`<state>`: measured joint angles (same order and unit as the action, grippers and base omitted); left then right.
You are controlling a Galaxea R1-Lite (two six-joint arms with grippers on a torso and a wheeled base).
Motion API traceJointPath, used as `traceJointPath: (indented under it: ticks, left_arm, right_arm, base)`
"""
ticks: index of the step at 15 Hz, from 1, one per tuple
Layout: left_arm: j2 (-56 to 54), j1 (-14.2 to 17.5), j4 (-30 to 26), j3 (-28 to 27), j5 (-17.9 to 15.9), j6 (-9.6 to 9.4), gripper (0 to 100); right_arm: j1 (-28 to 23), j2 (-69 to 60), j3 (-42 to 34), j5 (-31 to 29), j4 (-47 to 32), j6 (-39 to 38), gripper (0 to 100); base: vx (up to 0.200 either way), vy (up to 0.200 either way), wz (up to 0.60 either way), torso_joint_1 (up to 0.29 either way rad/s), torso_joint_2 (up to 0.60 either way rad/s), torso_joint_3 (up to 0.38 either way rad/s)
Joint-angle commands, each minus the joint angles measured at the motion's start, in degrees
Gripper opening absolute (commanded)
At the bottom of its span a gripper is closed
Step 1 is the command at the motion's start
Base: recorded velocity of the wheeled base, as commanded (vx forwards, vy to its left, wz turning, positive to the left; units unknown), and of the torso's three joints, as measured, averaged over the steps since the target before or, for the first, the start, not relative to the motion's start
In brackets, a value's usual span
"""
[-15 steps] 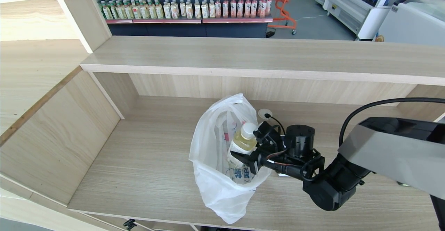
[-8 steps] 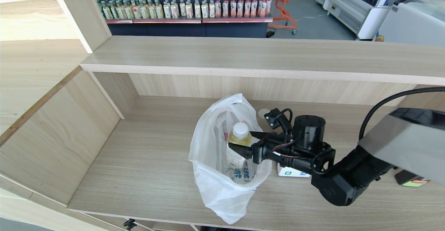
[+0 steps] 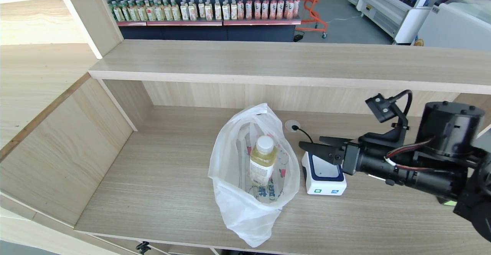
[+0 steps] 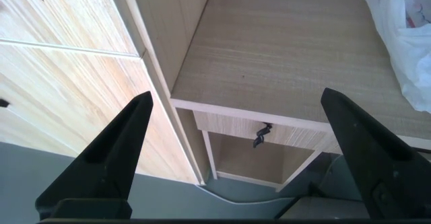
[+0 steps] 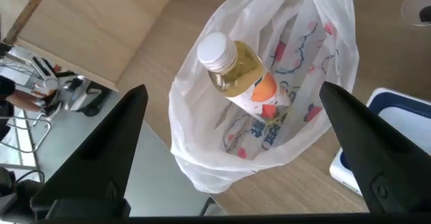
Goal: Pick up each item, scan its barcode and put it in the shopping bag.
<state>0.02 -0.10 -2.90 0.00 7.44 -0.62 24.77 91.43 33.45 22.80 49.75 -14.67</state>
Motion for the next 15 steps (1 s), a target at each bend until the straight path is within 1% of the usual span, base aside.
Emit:
traceJointPath:
  ticks: [1, 2, 3, 5, 7, 10, 13, 15]
  left_arm:
    - [0.0, 0.0, 0.0, 0.0, 0.0, 0.01, 100]
    - [0.0, 0.0, 0.0, 0.0, 0.0, 0.01, 100]
    - [0.0, 0.0, 0.0, 0.0, 0.0, 0.01, 100]
    - [0.0, 0.0, 0.0, 0.0, 0.0, 0.01, 100]
    - [0.1, 0.0, 0.0, 0.0, 0.0, 0.01, 100]
    - [0.1, 0.0, 0.0, 0.0, 0.0, -0.08, 100]
    - [0.0, 0.0, 0.0, 0.0, 0.0, -0.08, 100]
    - [0.1, 0.0, 0.0, 0.0, 0.0, -0.08, 100]
  right_arm:
    - [-5.3, -17.2, -3.8, 0.6, -9.0, 0.7, 100]
    - [-6.7, -19.4, -4.2, 0.5, -10.9, 3.6, 100]
    - [-8.0, -20.5, -4.6, 0.6, -11.7, 4.6, 100]
    - [-10.4, -21.5, -4.6, 0.5, -12.8, 5.1, 100]
    - [-12.5, -22.8, -4.4, 0.6, -15.6, 6.1, 100]
    - [-14.8, -24.6, -4.6, 0.5, -19.4, 7.6, 100]
    - [-15.5, -25.2, -4.8, 0.5, -21.3, 9.4, 100]
    - [-15.5, -25.5, -4.9, 0.2, -22.5, 10.0, 100]
  base:
    - [0.000, 0.000, 0.00, 0.000, 0.00, 0.000]
    - [0.000, 0.000, 0.00, 0.000, 0.00, 0.000]
    - [0.000, 0.000, 0.00, 0.000, 0.00, 0.000]
    - [0.000, 0.000, 0.00, 0.000, 0.00, 0.000]
    - [0.000, 0.000, 0.00, 0.000, 0.00, 0.000]
    - [-0.200, 0.000, 0.00, 0.006, 0.01, 0.002]
    - [-0.200, 0.000, 0.00, 0.002, 0.00, 0.004]
    - [0.000, 0.000, 0.00, 0.000, 0.00, 0.000]
